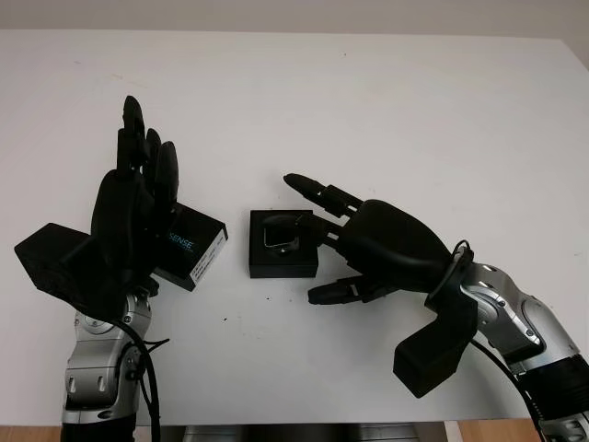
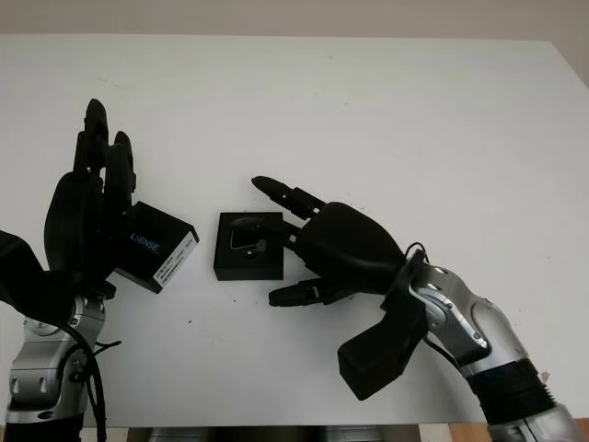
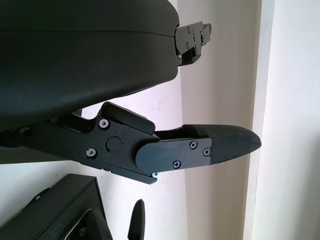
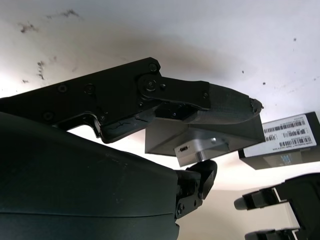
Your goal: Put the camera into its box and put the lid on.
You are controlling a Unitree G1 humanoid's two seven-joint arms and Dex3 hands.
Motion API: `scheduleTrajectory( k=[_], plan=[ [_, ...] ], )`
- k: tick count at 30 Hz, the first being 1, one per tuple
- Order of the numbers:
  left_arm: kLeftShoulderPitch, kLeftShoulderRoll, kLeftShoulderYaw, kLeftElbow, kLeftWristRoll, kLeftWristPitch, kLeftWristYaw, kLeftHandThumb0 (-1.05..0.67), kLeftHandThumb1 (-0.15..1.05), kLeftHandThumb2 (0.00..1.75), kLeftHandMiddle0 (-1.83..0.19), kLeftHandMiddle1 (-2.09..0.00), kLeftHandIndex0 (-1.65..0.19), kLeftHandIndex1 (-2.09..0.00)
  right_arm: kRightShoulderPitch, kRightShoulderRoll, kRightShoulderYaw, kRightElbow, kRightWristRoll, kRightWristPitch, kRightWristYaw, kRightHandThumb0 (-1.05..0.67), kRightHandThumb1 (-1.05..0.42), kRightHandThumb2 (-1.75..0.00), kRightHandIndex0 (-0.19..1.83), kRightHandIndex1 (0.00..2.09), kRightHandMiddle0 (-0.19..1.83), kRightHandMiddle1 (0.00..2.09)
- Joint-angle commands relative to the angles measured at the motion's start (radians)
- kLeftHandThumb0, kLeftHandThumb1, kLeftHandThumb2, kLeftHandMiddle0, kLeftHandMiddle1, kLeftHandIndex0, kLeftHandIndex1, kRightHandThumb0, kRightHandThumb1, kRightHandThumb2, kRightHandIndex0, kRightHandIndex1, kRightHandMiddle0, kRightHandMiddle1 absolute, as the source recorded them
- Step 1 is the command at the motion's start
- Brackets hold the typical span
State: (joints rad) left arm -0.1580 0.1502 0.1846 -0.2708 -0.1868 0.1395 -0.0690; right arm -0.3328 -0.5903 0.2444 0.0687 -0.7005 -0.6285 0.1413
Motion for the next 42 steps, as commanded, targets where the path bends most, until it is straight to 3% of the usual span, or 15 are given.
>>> scheduleTrajectory(
  k=[1,25,42],
  plan=[
    [0.012,0.009,0.007,-0.023,0.002,-0.005,-0.003,-0.79,1.05,0.52,0.19,0.00,0.19,0.00,0.039,-0.028,0.004,0.009,-0.011,0.009,0.010,-0.85,-1.05,-0.59,-0.04,0.05,0.19,0.48],
    [0.020,0.020,0.027,-0.056,-0.001,0.024,-0.004,-0.80,1.05,0.49,0.19,0.00,0.19,0.00,0.131,-0.058,-0.029,-0.032,0.022,0.055,0.043,-0.83,-1.05,-0.52,-0.03,0.05,0.25,0.51],
    [0.042,0.032,0.034,-0.096,0.000,0.053,-0.004,-0.81,1.05,0.51,0.19,0.00,0.19,0.00,0.177,-0.052,-0.067,-0.128,0.074,0.175,0.131,-0.83,-1.05,-0.58,-0.09,0.04,0.30,0.51]
  ],
)
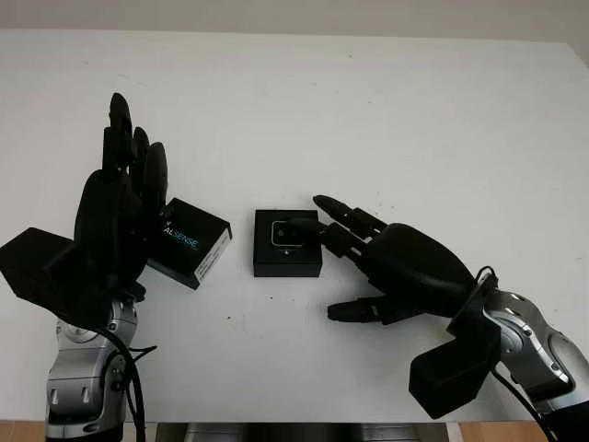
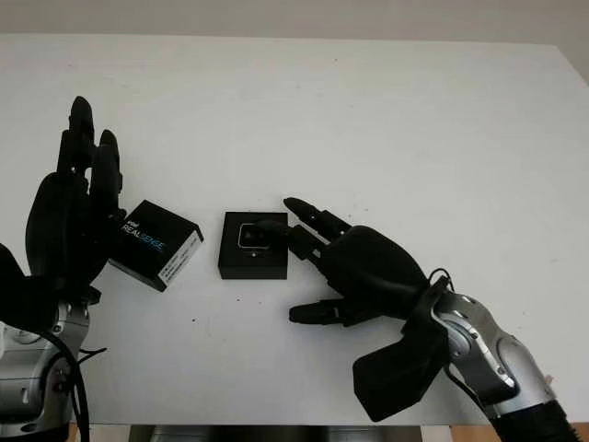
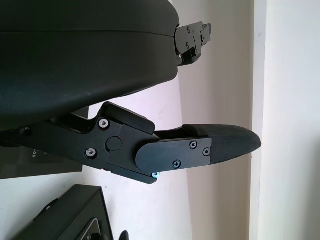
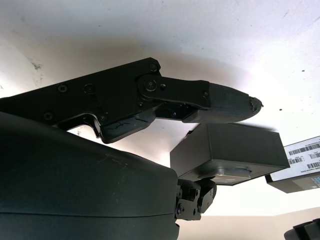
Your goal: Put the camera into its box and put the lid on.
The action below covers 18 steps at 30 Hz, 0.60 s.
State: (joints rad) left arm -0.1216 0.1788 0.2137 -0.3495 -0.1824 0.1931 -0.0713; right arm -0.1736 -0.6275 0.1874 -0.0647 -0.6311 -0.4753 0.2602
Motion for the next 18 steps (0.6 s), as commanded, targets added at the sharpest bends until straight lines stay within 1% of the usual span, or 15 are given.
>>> scheduleTrajectory(
  k=[1,3,5,8,10,12,15,16,18],
  plan=[
    [0.004,0.007,0.004,-0.012,-0.002,-0.009,-0.005,-0.81,1.05,0.51,0.19,0.00,0.19,0.00,0.013,-0.007,-0.013,0.004,0.012,0.027,0.009,-0.83,-1.05,-0.59,-0.09,0.04,0.27,0.48],
    [-0.005,0.010,0.004,-0.008,0.004,-0.007,-0.004,-0.80,1.05,0.51,0.19,0.00,0.19,0.00,0.000,0.020,-0.025,0.009,0.044,0.033,-0.016,-0.81,-1.05,-0.62,-0.09,0.04,0.17,0.38],
    [-0.014,0.020,0.006,-0.013,0.001,0.009,-0.007,-0.81,1.05,0.51,0.19,0.00,0.19,0.00,-0.012,0.068,-0.044,0.012,0.131,0.049,-0.035,-0.80,-1.05,-0.61,-0.08,0.05,0.08,0.29],
    [-0.040,0.053,0.010,0.000,0.006,-0.002,-0.028,-0.81,1.05,0.54,0.19,0.00,0.19,0.00,-0.045,0.151,-0.071,0.013,0.262,0.085,-0.053,-0.78,-1.05,-0.59,-0.05,0.07,0.01,0.23],
    [-0.064,0.077,0.020,0.016,0.001,-0.004,-0.046,-0.81,1.05,0.52,0.19,0.00,0.19,0.00,-0.078,0.209,-0.084,0.018,0.345,0.122,-0.056,-0.78,-1.05,-0.58,-0.03,0.08,0.01,0.22],
    [-0.089,0.121,0.022,0.042,0.021,-0.024,-0.074,-0.82,1.05,0.52,0.19,0.00,0.19,0.00,-0.109,0.256,-0.096,0.029,0.402,0.156,-0.062,-0.79,-1.05,-0.58,-0.02,0.08,0.00,0.22],
    [-0.119,0.205,0.017,0.077,0.077,-0.047,-0.117,-0.87,1.05,0.51,0.19,0.00,0.19,0.00,-0.141,0.298,-0.108,0.023,0.447,0.220,-0.064,-0.82,-1.05,-0.60,-0.04,0.07,-0.04,0.21],
    [-0.129,0.248,0.019,0.094,0.088,-0.057,-0.151,-0.89,1.05,0.50,0.19,0.00,0.19,0.00,-0.153,0.312,-0.112,0.018,0.459,0.247,-0.066,-0.83,-1.05,-0.61,-0.04,0.07,-0.05,0.21],
    [-0.152,0.330,0.027,0.146,0.100,-0.111,-0.227,-0.92,1.05,0.46,0.19,0.00,0.19,0.00,-0.174,0.334,-0.121,0.015,0.484,0.278,-0.070,-0.83,-1.05,-0.64,-0.03,0.07,-0.08,0.20]
  ],
)
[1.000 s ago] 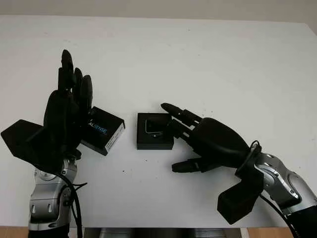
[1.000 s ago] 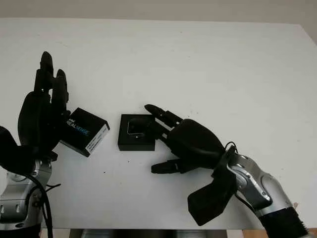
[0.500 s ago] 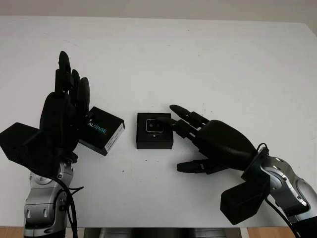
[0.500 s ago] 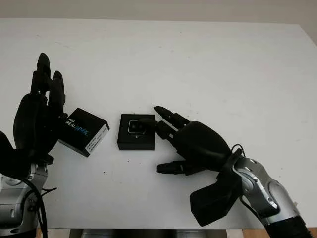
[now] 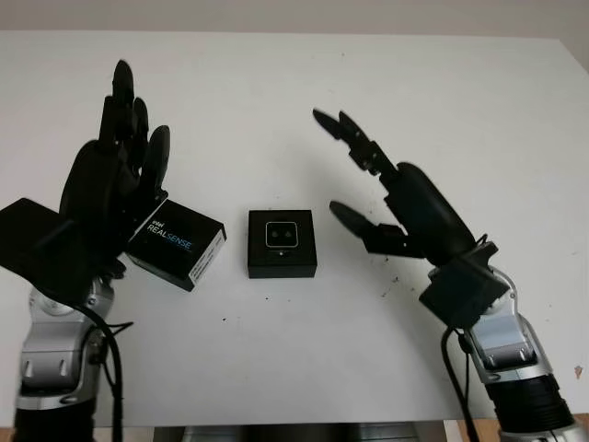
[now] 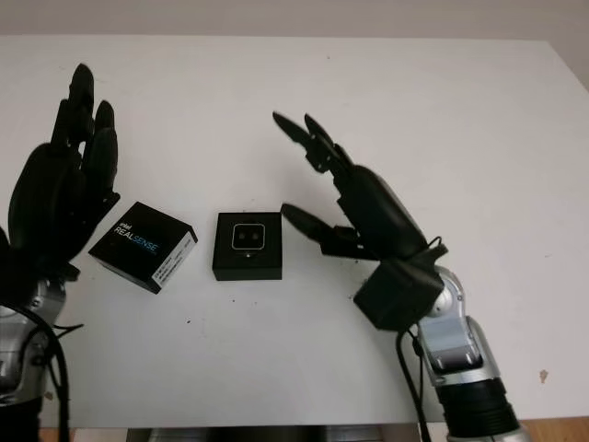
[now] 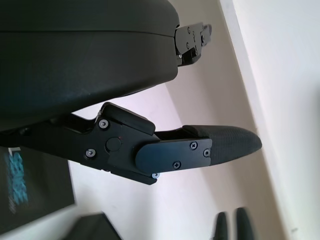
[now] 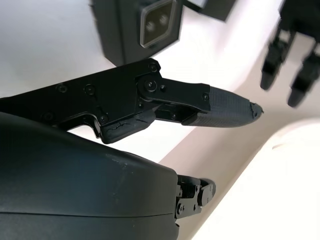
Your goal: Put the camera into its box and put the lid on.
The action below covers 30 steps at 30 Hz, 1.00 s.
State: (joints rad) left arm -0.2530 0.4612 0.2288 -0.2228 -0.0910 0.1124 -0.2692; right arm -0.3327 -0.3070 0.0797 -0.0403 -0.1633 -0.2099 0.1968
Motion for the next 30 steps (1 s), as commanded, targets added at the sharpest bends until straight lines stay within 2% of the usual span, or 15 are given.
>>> scheduleTrajectory(
  k=[1,3,6,8,10,15,16,19,22,30],
  plan=[
    [-0.035,0.086,0.012,0.054,0.021,-0.072,-0.063,-0.94,1.05,0.44,0.19,0.00,0.19,0.00,-0.027,0.024,-0.019,-0.003,0.027,0.023,-0.011,-0.83,-1.05,-0.66,-0.03,0.07,-0.09,0.21],
    [-0.057,0.152,0.008,0.102,0.035,-0.107,-0.121,-0.98,1.05,0.40,0.19,0.00,0.19,0.00,-0.045,0.044,-0.034,0.007,0.068,0.056,-0.005,-0.81,-1.05,-0.67,-0.03,0.07,-0.10,0.22],
    [-0.084,0.239,-0.002,0.144,0.032,-0.109,-0.223,-1.01,1.05,0.18,0.19,0.00,0.17,-0.03,-0.059,0.079,-0.064,0.000,0.145,0.148,-0.002,-0.83,-1.05,-0.65,-0.04,0.06,-0.10,0.25],
    [-0.105,0.304,-0.023,0.166,0.044,-0.107,-0.301,-0.98,1.00,0.09,0.19,0.00,0.19,-0.01,-0.065,0.092,-0.080,0.006,0.182,0.174,-0.001,-0.82,-1.05,-0.62,-0.05,0.06,-0.12,0.25],
    [-0.135,0.363,-0.050,0.181,0.043,-0.092,-0.390,-0.95,0.96,0.05,0.19,0.00,0.19,0.00,-0.068,0.098,-0.090,0.008,0.200,0.196,-0.002,-0.81,-1.05,-0.62,-0.05,0.06,-0.12,0.26],
    [-0.228,0.472,-0.165,0.241,0.127,-0.147,-0.561,-0.89,0.86,0.03,0.19,0.00,0.19,0.00,-0.072,0.111,-0.119,0.009,0.267,0.237,0.014,-0.80,-1.05,-0.60,-0.06,0.05,-0.14,0.27],
    [-0.238,0.483,-0.181,0.246,0.144,-0.159,-0.577,-0.89,0.85,0.03,0.19,0.00,0.19,0.00,-0.073,0.110,-0.122,0.010,0.277,0.239,0.019,-0.80,-1.05,-0.60,-0.07,0.05,-0.15,0.27],
    [-0.262,0.535,-0.254,0.261,0.260,-0.293,-0.611,-0.91,0.83,0.03,0.19,0.00,0.19,0.00,-0.079,0.105,-0.138,0.015,0.312,0.251,0.043,-0.77,-1.05,-0.61,-0.11,0.03,-0.18,0.23],
    [-0.292,0.575,-0.317,0.265,0.373,-0.406,-0.635,-0.85,0.81,0.04,0.19,0.00,0.19,0.00,-0.082,0.105,-0.150,0.007,0.322,0.273,0.038,-0.75,-1.05,-0.64,-0.11,0.03,-0.18,0.20],
    [-0.325,0.590,-0.393,0.294,0.525,-0.566,-0.633,-0.82,0.78,0.05,0.19,0.00,0.19,0.00,-0.087,0.109,-0.165,0.016,0.335,0.264,0.039,-0.73,-1.05,-0.65,-0.11,0.04,-0.17,0.20]
  ],
)
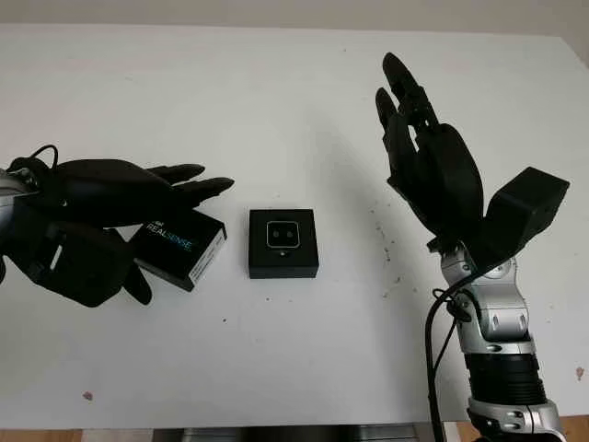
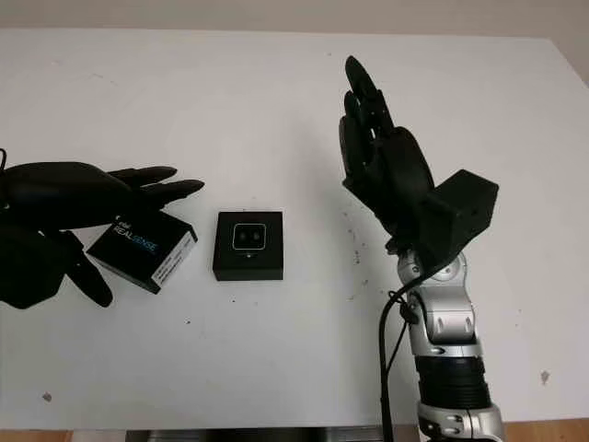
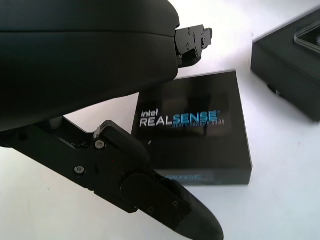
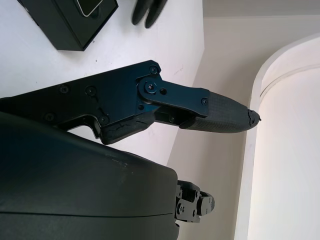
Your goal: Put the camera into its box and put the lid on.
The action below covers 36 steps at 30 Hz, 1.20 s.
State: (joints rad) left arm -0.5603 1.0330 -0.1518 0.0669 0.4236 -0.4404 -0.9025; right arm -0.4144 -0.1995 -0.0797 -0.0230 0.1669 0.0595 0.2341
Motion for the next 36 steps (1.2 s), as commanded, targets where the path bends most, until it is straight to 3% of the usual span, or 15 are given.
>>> scheduleTrajectory(
  k=[1,7,13,17,20,22,23,24,25,26,27,30,36],
  plan=[
    [-0.020,0.018,-0.017,0.005,0.023,-0.018,-0.003,-0.81,0.78,0.05,0.19,0.00,0.19,0.00,-0.004,0.002,-0.005,-0.001,0.002,-0.006,-0.002,-0.73,-1.05,-0.66,-0.11,0.04,-0.17,0.20],
    [-0.009,0.011,-0.032,-0.010,0.097,-0.020,0.006,-0.79,0.78,0.05,0.19,-0.02,0.19,-0.02,0.005,-0.002,-0.005,-0.008,-0.008,-0.015,-0.003,-0.73,-1.05,-0.68,-0.11,0.04,-0.17,0.19],
    [0.044,-0.025,-0.006,0.047,0.173,-0.047,0.224,-0.74,0.84,0.07,0.14,-0.06,0.13,-0.06,0.014,-0.007,-0.005,-0.015,-0.009,-0.008,0.003,-0.72,-1.05,-0.67,-0.11,0.04,-0.15,0.19],
    [0.061,-0.047,0.000,0.121,0.167,-0.120,0.377,-0.64,0.93,0.08,-0.08,-0.14,-0.05,-0.15,0.021,-0.007,-0.006,-0.022,-0.011,-0.005,0.003,-0.72,-1.05,-0.65,-0.10,0.05,-0.14,0.18],
    [0.071,-0.054,-0.002,0.139,0.171,-0.138,0.427,-0.58,1.00,0.09,-0.25,-0.20,-0.18,-0.22,0.023,-0.006,-0.006,-0.019,-0.015,-0.014,0.001,-0.71,-1.05,-0.65,-0.10,0.05,-0.13,0.18],
    [0.078,-0.058,-0.004,0.146,0.188,-0.146,0.465,-0.51,1.04,0.08,-0.20,-1.44,-0.33,-0.53,0.023,-0.006,-0.006,-0.019,-0.016,-0.014,0.003,-0.71,-1.05,-0.64,-0.10,0.05,-0.13,0.18],
    [0.082,-0.059,-0.004,0.145,0.193,-0.147,0.477,-0.50,1.04,0.10,-0.24,-1.73,-0.34,-0.73,0.023,-0.006,-0.006,-0.019,-0.018,-0.015,0.002,-0.71,-1.05,-0.63,-0.10,0.05,-0.13,0.17],
    [0.085,-0.059,-0.005,0.143,0.197,-0.145,0.484,-0.48,1.04,0.14,-0.29,-1.91,-0.29,-1.08,0.023,-0.007,-0.005,-0.020,-0.018,-0.013,0.004,-0.71,-1.05,-0.63,-0.10,0.05,-0.13,0.17],
    [0.088,-0.059,-0.005,0.143,0.199,-0.146,0.494,-0.48,1.05,0.20,-0.37,-2.02,-0.21,-1.55,0.023,-0.007,-0.005,-0.021,-0.017,-0.011,0.005,-0.71,-1.05,-0.62,-0.10,0.05,-0.13,0.17],
    [0.092,-0.058,-0.005,0.138,0.203,-0.142,0.499,-0.48,1.05,0.23,-0.46,-2.06,-0.22,-1.82,0.024,-0.007,-0.005,-0.021,-0.017,-0.011,0.007,-0.71,-1.05,-0.62,-0.11,0.05,-0.14,0.17],
    [0.096,-0.058,-0.004,0.134,0.208,-0.139,0.504,-0.48,1.05,0.26,-0.56,-2.07,-0.29,-1.95,0.024,-0.007,-0.005,-0.021,-0.017,-0.013,0.009,-0.70,-1.05,-0.62,-0.11,0.05,-0.14,0.17],
    [0.104,-0.052,-0.006,0.118,0.229,-0.127,0.503,-0.48,1.05,0.32,-0.86,-2.09,-0.48,-2.08,0.026,-0.004,-0.007,-0.018,-0.018,-0.021,0.010,-0.69,-1.05,-0.62,-0.10,0.05,-0.13,0.16],
    [0.126,-0.051,0.000,0.077,0.214,-0.087,0.467,-0.51,1.05,0.34,-1.02,-2.09,-0.46,-2.09,0.027,-0.004,-0.005,-0.018,-0.030,-0.033,0.008,-0.68,-1.05,-0.61,-0.10,0.05,-0.12,0.16]
  ],
)
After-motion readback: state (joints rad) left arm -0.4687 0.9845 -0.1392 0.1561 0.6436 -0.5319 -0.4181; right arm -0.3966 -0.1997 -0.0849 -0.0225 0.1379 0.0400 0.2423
